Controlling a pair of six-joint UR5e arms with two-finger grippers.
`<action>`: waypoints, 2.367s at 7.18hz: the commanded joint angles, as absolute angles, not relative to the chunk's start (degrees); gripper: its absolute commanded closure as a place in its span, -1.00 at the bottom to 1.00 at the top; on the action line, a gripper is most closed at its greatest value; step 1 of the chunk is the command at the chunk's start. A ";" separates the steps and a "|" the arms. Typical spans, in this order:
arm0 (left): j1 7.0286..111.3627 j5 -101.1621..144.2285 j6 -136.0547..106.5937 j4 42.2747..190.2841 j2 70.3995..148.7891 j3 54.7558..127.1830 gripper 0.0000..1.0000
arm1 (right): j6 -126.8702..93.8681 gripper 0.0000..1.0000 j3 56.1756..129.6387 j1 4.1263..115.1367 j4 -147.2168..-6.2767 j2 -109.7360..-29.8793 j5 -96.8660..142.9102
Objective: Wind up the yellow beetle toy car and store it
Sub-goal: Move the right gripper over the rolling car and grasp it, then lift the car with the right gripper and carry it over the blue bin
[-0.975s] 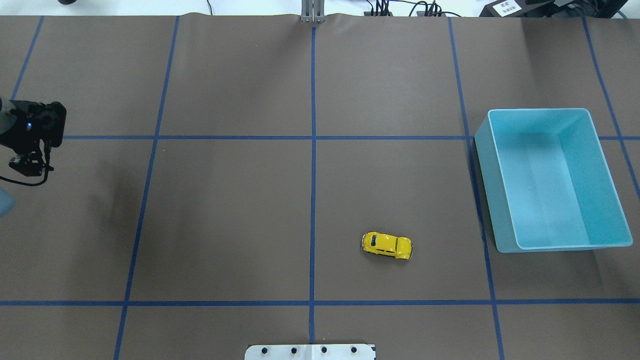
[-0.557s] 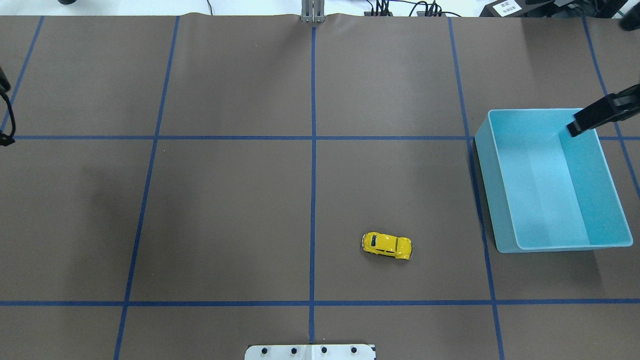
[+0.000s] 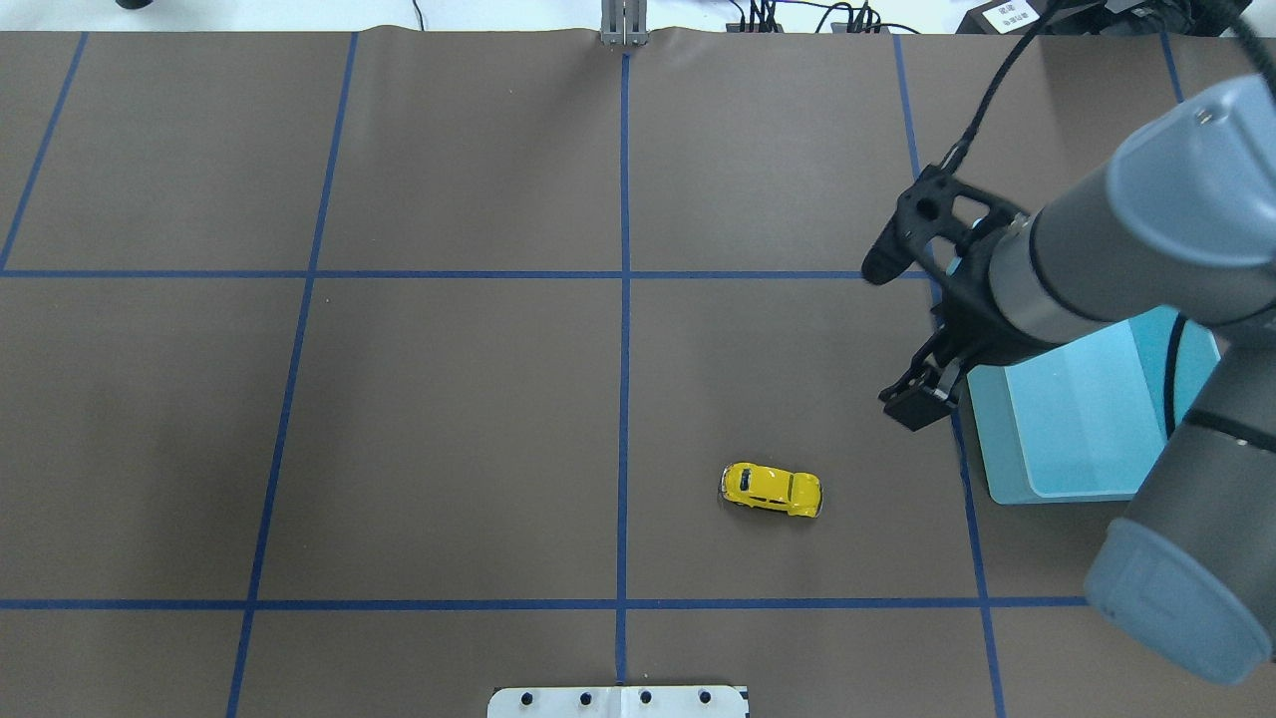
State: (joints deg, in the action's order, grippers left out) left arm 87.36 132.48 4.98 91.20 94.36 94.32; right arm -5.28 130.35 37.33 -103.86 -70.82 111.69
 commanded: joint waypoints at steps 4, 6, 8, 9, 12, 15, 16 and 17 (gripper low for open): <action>92.90 137.82 0.35 88.42 86.41 94.74 -1.00 | 3.07 -1.00 118.77 20.23 -77.10 -79.02 99.94; 93.07 137.55 0.79 88.42 86.04 95.01 -1.00 | 5.36 -1.00 117.69 21.00 -77.25 -78.66 100.37; 93.08 137.46 0.79 88.33 85.96 95.10 -1.00 | 5.27 -1.00 115.93 22.14 -77.17 -78.31 100.89; 93.08 137.46 0.79 88.33 85.87 95.10 -1.00 | 4.93 -1.00 114.10 22.32 -77.17 -76.14 101.07; 93.08 137.55 0.88 88.42 85.96 95.10 -1.00 | 4.75 -1.00 109.51 22.06 -76.90 -72.16 100.81; 93.08 137.55 0.97 88.51 85.96 95.10 -1.00 | 2.55 -1.00 107.93 20.83 -76.73 -71.90 100.20; 93.08 137.55 0.97 88.51 85.96 95.10 -1.00 | 2.29 -1.00 107.67 20.57 -76.55 -71.98 99.85; 93.08 137.55 0.97 88.51 85.96 95.10 -1.00 | 2.20 -0.99 107.49 20.48 -76.20 -71.90 99.84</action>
State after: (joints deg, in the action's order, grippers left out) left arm 93.06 137.55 0.96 88.51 85.97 95.09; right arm 2.45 107.81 20.71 -76.54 -71.95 100.00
